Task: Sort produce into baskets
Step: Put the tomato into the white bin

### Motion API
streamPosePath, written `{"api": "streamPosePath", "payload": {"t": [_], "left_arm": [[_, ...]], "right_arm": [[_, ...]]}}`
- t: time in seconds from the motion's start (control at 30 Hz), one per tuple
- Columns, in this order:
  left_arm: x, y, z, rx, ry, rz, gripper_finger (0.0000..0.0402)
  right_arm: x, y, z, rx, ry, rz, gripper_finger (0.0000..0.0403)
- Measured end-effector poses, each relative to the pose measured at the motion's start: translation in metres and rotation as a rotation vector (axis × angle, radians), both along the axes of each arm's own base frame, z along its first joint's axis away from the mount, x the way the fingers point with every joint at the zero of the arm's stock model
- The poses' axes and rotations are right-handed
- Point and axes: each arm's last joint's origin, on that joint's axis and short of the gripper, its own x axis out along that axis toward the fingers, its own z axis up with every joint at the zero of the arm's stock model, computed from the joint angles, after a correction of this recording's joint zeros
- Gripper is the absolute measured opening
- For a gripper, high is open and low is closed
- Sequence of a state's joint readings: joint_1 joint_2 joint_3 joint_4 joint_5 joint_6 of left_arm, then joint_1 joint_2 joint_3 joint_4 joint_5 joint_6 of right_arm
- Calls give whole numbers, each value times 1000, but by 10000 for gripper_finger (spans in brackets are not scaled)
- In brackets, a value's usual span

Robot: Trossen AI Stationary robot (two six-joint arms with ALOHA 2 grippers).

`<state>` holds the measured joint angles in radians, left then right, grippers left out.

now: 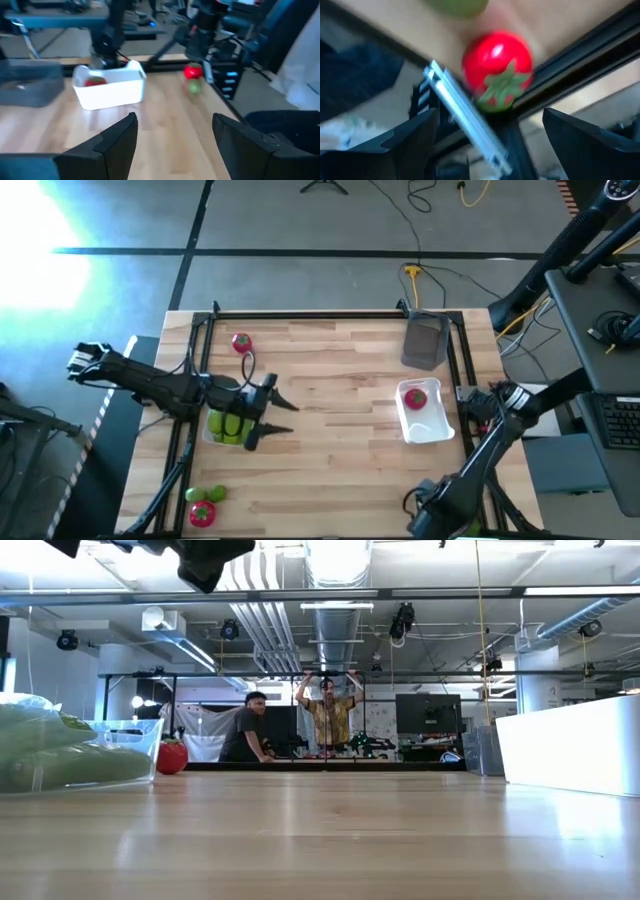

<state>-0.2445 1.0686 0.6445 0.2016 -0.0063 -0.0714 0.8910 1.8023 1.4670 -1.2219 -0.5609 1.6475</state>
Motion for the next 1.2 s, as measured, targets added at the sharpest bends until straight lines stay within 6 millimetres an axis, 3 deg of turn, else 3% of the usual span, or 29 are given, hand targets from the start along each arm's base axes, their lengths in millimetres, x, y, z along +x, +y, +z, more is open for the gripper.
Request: {"api": "streamPosePath", "payload": {"t": [0.37,0.63,0.83,1.0,1.2], "left_arm": [[-2,-27,-11,-33,60,-101,240],[-3,-29,-11,-27,59,-110,240],[-4,-29,-11,-19,63,-111,240],[-4,-29,-11,-19,62,-111,240],[-4,-29,-11,-21,62,-109,240]], "right_arm": [[2,-1,-15,51,25,16,381],[-7,-11,-46,57,73,36,381],[-10,-12,-67,169,70,45,380],[-16,-19,-81,159,84,43,365],[-20,-23,-86,160,102,59,314]]}}
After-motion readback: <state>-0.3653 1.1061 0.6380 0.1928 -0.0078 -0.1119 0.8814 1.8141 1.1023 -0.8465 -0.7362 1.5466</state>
